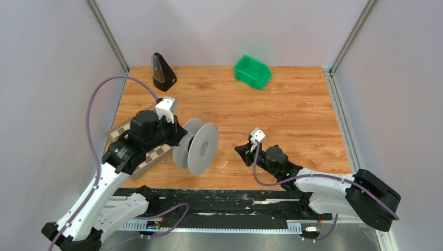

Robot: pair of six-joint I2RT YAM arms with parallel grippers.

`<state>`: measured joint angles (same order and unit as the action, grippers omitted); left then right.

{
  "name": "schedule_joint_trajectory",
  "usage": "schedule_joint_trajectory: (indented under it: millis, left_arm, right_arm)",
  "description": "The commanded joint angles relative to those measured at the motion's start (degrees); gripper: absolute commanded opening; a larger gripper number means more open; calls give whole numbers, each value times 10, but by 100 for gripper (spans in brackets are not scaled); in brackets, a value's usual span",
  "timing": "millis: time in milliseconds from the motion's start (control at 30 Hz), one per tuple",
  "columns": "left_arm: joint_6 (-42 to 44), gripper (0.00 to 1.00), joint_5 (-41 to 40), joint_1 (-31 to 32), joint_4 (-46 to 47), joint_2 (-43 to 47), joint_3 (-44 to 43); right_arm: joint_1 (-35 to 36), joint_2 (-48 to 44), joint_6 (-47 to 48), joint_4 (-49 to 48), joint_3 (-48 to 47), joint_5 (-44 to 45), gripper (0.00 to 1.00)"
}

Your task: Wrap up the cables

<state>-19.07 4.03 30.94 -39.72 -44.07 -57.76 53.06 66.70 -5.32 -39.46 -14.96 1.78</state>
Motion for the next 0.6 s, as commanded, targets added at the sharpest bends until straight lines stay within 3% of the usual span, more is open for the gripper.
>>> schedule_joint_trajectory:
  millis: [0,133,233,367,567]
  left_arm:
    - [15,0,-8,-2,61,-34,11]
    - [24,0,16,-1,63,-32,7]
    - [26,0,28,-2,57,-21,-4]
    - [1,0,42,-5,59,-13,-24]
    - [-86,0,44,-23,65,-16,-70]
  right_arm:
    - [-35,-58,-60,128,-38,142,0]
    - [-136,-81,-94,200,-65,114,0]
    - [-162,-82,-79,213,-74,92,0]
    - [-148,-55,-56,170,-57,-78,0]
    - [-64,-19,-74,132,-12,-44,0]
